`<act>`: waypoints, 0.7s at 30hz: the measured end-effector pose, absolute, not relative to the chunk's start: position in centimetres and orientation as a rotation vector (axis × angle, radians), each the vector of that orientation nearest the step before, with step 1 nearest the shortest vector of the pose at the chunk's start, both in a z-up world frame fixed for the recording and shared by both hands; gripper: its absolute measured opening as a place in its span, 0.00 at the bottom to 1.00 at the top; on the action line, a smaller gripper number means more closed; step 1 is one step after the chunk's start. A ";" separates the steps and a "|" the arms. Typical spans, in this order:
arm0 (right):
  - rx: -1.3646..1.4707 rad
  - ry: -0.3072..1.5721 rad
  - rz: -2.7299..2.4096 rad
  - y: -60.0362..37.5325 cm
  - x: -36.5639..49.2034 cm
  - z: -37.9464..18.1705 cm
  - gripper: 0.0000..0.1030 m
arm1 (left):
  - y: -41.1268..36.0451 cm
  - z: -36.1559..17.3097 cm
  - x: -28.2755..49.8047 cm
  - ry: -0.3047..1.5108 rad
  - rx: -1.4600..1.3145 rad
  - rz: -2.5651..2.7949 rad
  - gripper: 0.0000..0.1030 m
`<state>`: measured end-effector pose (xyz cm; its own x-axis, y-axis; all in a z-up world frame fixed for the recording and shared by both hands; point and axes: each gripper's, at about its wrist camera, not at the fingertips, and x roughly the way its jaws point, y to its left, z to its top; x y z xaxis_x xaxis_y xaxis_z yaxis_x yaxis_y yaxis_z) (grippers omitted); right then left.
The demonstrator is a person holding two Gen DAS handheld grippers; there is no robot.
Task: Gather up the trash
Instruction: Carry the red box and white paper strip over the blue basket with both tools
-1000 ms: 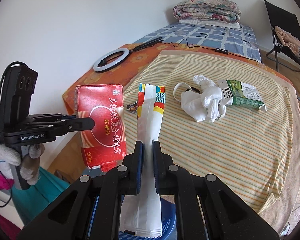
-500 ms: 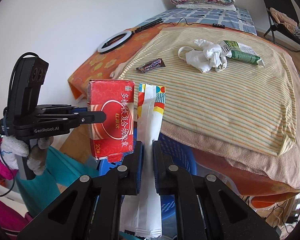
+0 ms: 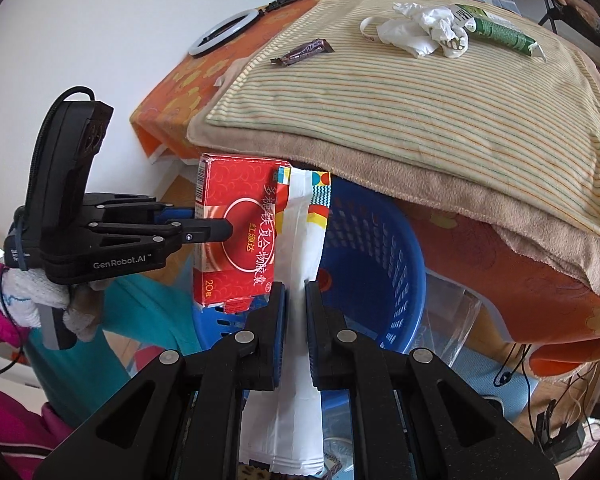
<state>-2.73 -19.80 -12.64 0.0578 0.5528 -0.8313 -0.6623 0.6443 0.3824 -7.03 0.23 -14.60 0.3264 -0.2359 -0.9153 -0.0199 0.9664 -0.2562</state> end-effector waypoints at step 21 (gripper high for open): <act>-0.142 1.270 0.886 -18.9 -2.6 -16.2 0.08 | -0.7 -18.8 -7.3 1.332 -0.186 -0.120 0.16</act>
<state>-2.61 -18.94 -16.23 0.0245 0.4959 -0.8680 -0.6432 0.6725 0.3661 -7.28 -0.71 -18.77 0.2333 -0.1930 -0.9531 -0.0200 0.9790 -0.2031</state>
